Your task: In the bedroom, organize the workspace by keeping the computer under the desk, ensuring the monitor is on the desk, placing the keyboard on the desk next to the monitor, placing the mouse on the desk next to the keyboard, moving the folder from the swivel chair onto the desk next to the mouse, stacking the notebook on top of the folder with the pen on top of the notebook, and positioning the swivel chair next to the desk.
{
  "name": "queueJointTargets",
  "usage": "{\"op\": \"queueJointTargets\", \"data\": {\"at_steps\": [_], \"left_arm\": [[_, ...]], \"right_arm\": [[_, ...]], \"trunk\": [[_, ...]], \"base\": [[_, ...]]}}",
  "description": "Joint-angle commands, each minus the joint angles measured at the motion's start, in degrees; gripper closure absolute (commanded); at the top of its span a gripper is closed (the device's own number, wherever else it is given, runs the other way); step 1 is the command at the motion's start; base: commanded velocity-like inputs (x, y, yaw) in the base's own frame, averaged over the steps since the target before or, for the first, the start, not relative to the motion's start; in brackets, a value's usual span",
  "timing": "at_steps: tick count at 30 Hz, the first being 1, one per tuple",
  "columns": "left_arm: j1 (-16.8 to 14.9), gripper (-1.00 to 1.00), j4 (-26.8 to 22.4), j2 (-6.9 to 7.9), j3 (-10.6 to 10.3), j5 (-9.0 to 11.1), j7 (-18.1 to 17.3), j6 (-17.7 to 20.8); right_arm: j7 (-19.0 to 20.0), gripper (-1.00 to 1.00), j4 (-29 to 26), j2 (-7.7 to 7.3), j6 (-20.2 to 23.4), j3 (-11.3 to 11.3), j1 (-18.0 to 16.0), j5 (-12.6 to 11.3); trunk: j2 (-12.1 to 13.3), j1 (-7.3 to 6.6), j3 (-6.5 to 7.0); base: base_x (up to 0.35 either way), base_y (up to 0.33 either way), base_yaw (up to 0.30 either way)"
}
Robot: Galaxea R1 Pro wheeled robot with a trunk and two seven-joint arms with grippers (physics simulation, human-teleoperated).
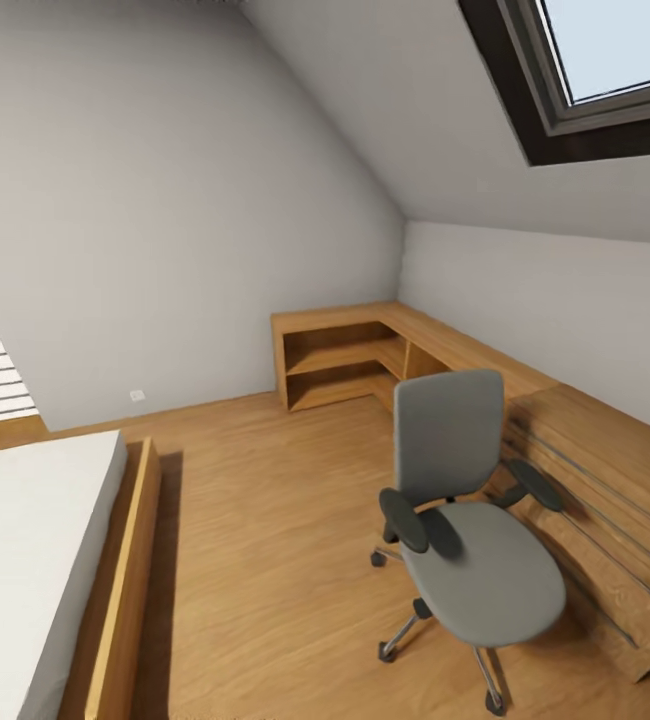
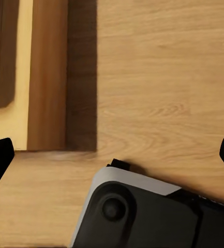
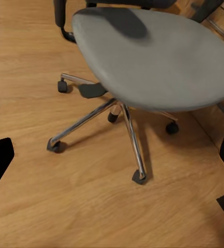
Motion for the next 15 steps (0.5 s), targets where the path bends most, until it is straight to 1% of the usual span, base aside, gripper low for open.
{"op": "queueJointTargets", "data": {"at_steps": [1,4,8,11,15], "left_arm": [[0.0,-1.00,0.1,0.04,-0.4,0.4,0.4,-0.2],[0.0,-1.00,0.5,0.01,-0.4,0.1,0.4,-0.2],[0.0,-1.00,0.9,-0.02,-0.4,-1.0,0.4,-0.2],[0.0,-1.00,1.1,-0.09,-0.4,-1.4,0.4,-0.2],[0.0,-1.00,1.1,-0.22,-0.5,-1.8,0.4,-0.2]], "right_arm": [[-0.3,-1.00,0.1,-0.12,-0.1,0.5,0.0,-0.2],[-0.3,-1.00,0.1,-0.25,-0.1,0.5,0.0,-0.2],[-0.3,-1.00,0.0,-0.29,-0.1,0.5,0.0,-0.2],[-0.3,-1.00,0.0,-0.30,-0.2,0.6,0.0,-0.1],[-0.3,-1.00,0.0,-0.25,-0.3,0.7,0.0,-0.1]], "trunk": [[-0.1,0.02,-0.03],[-0.1,0.02,0.10],[-0.1,0.02,0.35],[-0.1,0.02,0.58],[-0.1,0.02,0.92]], "base": [[0.007,0.000,0.266],[0.066,-0.018,0.245],[0.200,-0.060,0.191],[0.268,-0.080,0.115],[0.234,-0.078,0.049]]}}
